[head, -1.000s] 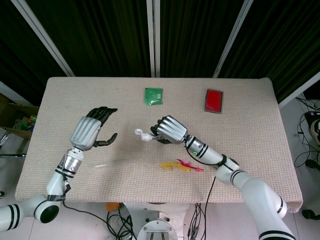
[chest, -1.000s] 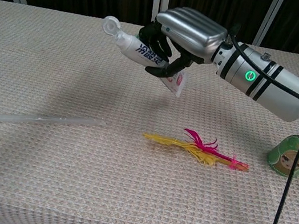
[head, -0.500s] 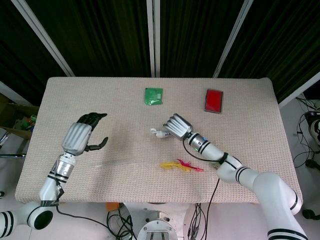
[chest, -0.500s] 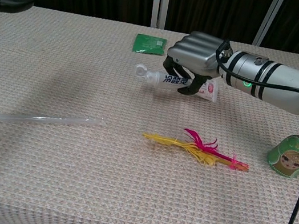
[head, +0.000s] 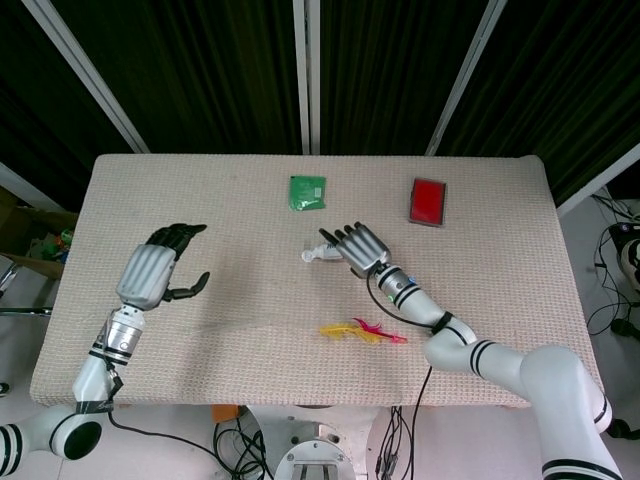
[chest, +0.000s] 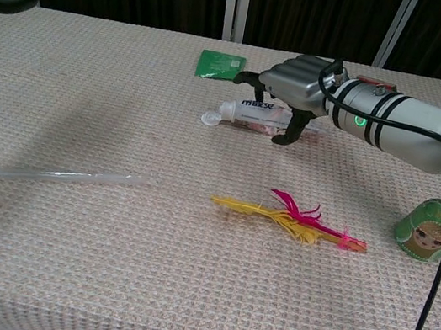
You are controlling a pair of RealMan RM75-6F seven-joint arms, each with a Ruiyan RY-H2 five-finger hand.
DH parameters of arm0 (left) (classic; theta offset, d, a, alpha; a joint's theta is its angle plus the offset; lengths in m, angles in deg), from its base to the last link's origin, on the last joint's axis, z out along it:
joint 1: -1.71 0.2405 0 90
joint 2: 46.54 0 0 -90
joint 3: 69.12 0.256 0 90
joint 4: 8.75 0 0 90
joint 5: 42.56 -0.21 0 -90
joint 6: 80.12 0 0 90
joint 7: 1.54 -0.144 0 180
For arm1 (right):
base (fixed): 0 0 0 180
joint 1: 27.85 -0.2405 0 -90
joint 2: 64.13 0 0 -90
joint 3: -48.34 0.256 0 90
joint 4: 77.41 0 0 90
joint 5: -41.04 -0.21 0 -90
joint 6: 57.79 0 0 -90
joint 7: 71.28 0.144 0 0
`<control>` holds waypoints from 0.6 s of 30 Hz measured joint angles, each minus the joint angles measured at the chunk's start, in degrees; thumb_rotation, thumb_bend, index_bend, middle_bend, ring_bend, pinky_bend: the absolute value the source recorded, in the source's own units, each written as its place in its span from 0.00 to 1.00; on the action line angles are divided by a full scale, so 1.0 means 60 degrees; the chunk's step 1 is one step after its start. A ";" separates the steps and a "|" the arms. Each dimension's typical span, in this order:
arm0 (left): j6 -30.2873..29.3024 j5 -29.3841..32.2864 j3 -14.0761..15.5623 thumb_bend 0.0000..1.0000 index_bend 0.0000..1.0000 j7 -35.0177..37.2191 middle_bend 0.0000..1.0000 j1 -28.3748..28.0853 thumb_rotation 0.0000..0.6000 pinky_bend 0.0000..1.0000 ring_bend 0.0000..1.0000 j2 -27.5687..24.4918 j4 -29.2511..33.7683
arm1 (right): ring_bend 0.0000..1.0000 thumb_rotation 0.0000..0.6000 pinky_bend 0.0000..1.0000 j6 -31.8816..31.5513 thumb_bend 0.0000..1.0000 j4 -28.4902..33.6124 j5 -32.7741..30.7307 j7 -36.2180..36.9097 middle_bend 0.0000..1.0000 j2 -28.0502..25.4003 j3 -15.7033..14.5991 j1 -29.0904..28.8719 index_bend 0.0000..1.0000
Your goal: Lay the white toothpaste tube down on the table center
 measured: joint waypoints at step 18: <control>-0.1786 0.0540 0.0899 0.33 0.17 -0.0914 0.19 0.2209 1.00 0.18 0.13 -0.1696 -0.0246 | 0.12 1.00 0.27 -0.5184 0.30 0.5806 -0.0303 0.0473 0.24 -0.5163 -0.0479 0.4581 0.03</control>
